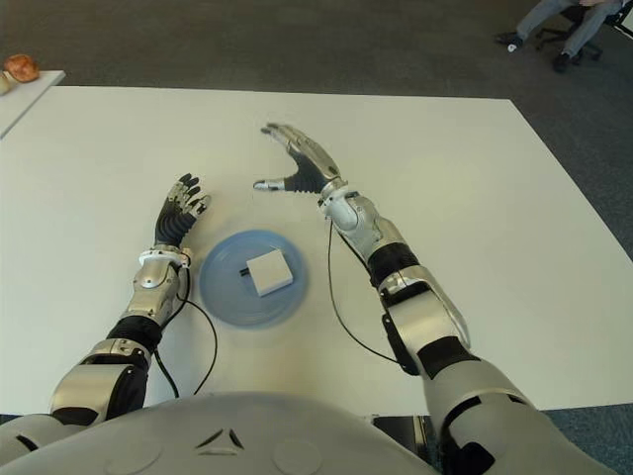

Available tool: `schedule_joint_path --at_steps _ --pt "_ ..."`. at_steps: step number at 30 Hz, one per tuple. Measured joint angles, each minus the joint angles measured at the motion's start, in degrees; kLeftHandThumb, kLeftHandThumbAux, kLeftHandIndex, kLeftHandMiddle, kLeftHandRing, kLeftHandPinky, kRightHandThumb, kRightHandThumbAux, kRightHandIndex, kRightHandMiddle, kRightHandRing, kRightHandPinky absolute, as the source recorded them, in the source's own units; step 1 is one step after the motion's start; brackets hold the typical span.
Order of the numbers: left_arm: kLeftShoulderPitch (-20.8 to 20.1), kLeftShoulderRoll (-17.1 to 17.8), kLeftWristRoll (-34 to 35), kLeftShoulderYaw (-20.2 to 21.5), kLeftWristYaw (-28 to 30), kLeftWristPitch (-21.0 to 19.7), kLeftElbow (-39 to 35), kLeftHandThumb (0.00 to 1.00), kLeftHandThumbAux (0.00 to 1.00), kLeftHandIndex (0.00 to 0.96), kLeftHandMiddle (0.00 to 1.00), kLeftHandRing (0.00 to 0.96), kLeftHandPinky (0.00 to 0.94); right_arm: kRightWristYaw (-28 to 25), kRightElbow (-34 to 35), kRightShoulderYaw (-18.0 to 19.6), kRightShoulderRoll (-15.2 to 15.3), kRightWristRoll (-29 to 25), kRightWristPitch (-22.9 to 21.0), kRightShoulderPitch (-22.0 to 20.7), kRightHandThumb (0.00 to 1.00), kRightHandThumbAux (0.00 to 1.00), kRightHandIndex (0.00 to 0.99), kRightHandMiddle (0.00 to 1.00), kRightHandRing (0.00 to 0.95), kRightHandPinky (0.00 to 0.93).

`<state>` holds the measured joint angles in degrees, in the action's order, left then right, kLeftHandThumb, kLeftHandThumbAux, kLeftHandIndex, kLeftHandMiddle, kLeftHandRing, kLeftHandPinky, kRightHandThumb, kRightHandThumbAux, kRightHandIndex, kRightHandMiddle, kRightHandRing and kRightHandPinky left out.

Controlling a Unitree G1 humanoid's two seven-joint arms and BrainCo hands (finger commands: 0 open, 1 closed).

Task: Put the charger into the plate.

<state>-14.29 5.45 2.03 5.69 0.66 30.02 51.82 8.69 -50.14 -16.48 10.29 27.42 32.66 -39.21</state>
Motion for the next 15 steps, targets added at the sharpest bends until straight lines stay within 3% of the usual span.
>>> schedule_joint_path --at_steps 6,10,15 --pt "0.28 -0.03 -0.01 -0.01 0.02 -0.18 -0.11 0.000 0.672 0.079 0.102 0.092 0.090 -3.25 -2.55 7.66 -3.18 -11.56 -0.36 1.08 0.140 0.532 0.000 0.000 0.000 0.000" --pt "0.67 0.05 0.05 0.04 0.19 -0.20 -0.39 0.000 0.673 0.072 0.093 0.086 0.088 -5.60 -4.62 11.94 -5.15 -17.98 -0.33 2.93 0.135 0.644 0.000 0.000 0.000 0.000" --pt "0.92 0.30 0.14 0.13 0.32 -0.20 -0.57 0.000 0.679 0.064 0.092 0.084 0.087 -7.50 -7.41 15.58 -7.86 -22.82 -1.27 5.39 0.124 0.723 0.000 0.000 0.000 0.000"
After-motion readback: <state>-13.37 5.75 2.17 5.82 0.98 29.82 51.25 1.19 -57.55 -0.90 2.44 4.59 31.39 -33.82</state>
